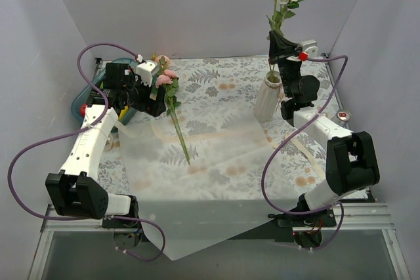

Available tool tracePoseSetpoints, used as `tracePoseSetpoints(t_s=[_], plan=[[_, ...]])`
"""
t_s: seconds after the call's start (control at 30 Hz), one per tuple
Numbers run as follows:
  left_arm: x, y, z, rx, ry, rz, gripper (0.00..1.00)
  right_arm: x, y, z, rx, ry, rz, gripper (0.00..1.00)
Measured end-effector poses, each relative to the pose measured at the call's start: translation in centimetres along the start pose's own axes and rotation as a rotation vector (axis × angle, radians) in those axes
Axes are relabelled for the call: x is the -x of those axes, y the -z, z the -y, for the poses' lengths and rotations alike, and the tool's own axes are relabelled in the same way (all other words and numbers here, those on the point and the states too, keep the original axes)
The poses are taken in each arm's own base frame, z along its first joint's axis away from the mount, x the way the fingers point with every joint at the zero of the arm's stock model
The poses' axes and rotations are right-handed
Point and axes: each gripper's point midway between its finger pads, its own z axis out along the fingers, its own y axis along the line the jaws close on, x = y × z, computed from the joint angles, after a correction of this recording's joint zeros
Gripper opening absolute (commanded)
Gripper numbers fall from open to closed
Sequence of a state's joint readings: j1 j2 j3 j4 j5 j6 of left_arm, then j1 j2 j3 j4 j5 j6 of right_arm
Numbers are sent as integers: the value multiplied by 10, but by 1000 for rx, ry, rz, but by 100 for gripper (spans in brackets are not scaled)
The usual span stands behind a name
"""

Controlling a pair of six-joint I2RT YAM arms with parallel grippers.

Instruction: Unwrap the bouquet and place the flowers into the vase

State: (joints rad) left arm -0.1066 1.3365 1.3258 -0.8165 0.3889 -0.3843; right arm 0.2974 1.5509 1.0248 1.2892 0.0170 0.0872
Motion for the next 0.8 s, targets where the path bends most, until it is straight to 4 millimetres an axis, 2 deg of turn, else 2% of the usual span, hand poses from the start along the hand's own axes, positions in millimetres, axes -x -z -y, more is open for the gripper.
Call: tracePoseSetpoints(t_s=[0.1,0.2,0.27,0.33,0.47,0.53,0.7,0.8], plan=[[0,0,0,0,0,0,98,-16,18,5,-23,10,-55,17],[0,0,0,0,-1,0,98,-15,30,9,-46,40,-72,18],[0,0,0,0,0,1,98,-4,36,11,-62,70,-59,23],[0,0,0,0,0,1,98,17,38,13,-79,99,-22,25],[1,1,0,0,-1,3,98,58,44,14,-102,147,58,46],[1,1,0,1,-2,5,98,70,49,13,-106,162,80,47],[3,4,1,3,-6,14,98,73,65,10,-115,191,75,49],[4,8,2,5,-9,23,98,77,67,-7,-82,203,71,52]])
